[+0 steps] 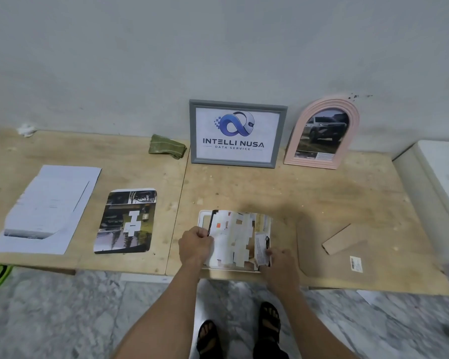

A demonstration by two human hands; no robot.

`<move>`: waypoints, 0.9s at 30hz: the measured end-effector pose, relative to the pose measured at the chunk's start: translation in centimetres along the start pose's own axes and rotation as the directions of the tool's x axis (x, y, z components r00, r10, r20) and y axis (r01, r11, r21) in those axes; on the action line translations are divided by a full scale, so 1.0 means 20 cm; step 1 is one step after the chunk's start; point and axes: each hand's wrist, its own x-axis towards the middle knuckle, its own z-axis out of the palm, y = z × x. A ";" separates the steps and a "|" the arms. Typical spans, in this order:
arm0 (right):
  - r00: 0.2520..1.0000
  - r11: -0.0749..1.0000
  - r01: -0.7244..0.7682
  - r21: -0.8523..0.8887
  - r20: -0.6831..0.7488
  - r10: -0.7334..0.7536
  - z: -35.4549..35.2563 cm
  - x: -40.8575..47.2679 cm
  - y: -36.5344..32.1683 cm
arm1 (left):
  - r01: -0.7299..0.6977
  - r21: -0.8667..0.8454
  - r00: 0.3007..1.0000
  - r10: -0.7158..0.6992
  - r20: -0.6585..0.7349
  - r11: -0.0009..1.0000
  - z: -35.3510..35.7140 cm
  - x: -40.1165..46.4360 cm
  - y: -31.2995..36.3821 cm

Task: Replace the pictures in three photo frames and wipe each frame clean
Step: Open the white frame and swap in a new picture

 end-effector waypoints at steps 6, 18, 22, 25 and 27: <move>0.997 0.971 -0.031 0.235 0.069 0.015 -0.16 0.04 -0.04 | 0.039 -0.387 0.990 0.015 0.137 0.921 -0.11 -0.04 -0.02; 0.900 0.890 0.194 0.412 0.286 -0.329 -0.53 0.28 -0.48 | 0.188 -0.672 0.982 -0.131 0.135 0.716 -0.42 -0.27 0.08; 0.831 0.873 0.298 0.385 0.346 -0.437 -0.51 0.28 -0.78 | 0.121 -0.735 0.979 -0.201 -0.021 0.667 -0.60 -0.36 0.06; 0.770 0.859 0.352 0.373 0.407 -0.492 -0.47 0.22 -1.02 | 0.055 -0.742 0.962 -0.235 -0.140 0.668 -0.75 -0.40 0.00; 0.728 0.842 0.405 0.356 0.432 -0.533 -0.40 0.18 -1.19 | 0.017 -0.753 0.941 -0.266 -0.212 0.658 -0.87 -0.40 -0.04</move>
